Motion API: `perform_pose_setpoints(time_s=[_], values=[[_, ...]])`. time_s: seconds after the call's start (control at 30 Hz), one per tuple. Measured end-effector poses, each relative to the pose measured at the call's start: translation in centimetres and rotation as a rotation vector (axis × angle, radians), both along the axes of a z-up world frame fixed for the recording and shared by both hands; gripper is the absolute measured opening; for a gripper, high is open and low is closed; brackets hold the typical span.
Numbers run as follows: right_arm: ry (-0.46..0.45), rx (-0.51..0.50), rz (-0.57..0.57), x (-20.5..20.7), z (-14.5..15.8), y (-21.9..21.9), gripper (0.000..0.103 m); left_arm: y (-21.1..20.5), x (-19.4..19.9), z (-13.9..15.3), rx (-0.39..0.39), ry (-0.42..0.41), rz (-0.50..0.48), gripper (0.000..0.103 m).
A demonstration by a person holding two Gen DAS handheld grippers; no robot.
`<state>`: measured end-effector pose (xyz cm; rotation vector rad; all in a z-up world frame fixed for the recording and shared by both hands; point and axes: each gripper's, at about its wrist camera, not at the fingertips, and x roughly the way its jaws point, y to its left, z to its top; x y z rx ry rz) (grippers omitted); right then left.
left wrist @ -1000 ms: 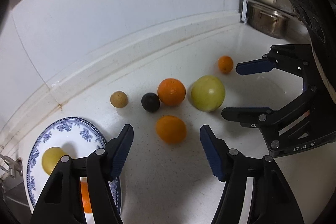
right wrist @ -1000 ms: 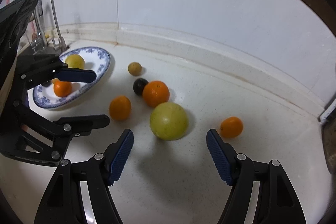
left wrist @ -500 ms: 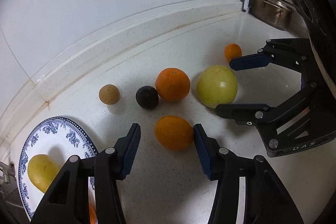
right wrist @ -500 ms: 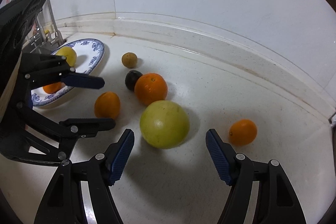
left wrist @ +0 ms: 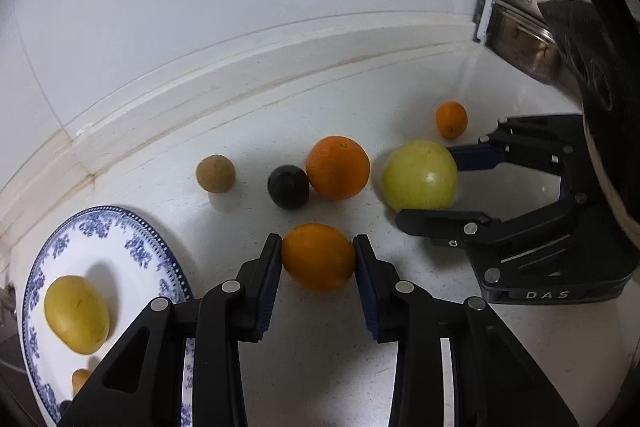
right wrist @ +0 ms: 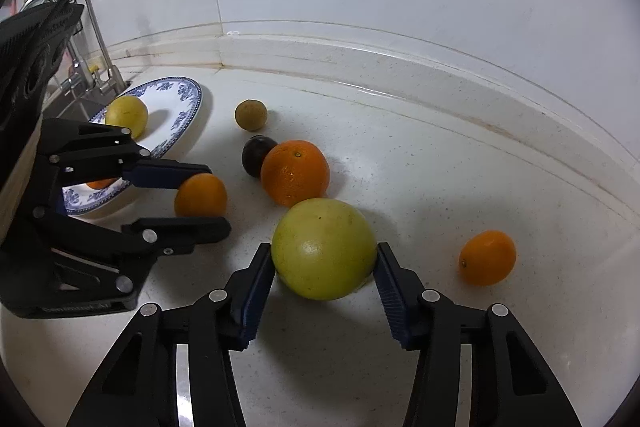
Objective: Organize fruits
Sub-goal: 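Carry the orange and green pomelo in both grippers onto the plate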
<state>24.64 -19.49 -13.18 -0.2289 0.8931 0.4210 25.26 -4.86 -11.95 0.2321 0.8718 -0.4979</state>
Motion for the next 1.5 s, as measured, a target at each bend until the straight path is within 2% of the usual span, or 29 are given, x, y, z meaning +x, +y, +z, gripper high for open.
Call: perform_pose_setpoints(time_s=[0.23,0.57,0.97,1.2,1.5], values=[[-0.011,0.023,-0.034,-0.8,0.4,-0.3,0.051,0.4,-1.3,0.9,0.002,-0.024,0.047,0.035],[-0.080,0.060,-0.061,-3.6,3.3,0.5,0.051,2.7,-4.5,3.6,-0.076,-0.070,0.099,0.035],[-0.153,0.098,-0.064,-7.5,7.0,3.0,0.051,5.5,-9.0,7.3,-0.104,-0.209,0.169,0.035],[-0.167,0.114,-0.044,-9.5,7.9,5.6,0.051,8.2,-11.4,8.1,-0.108,-0.236,0.200,0.035],[-0.157,0.128,-0.018,-11.2,7.7,9.3,0.051,12.5,-13.5,7.7,-0.114,-0.240,0.255,0.035]])
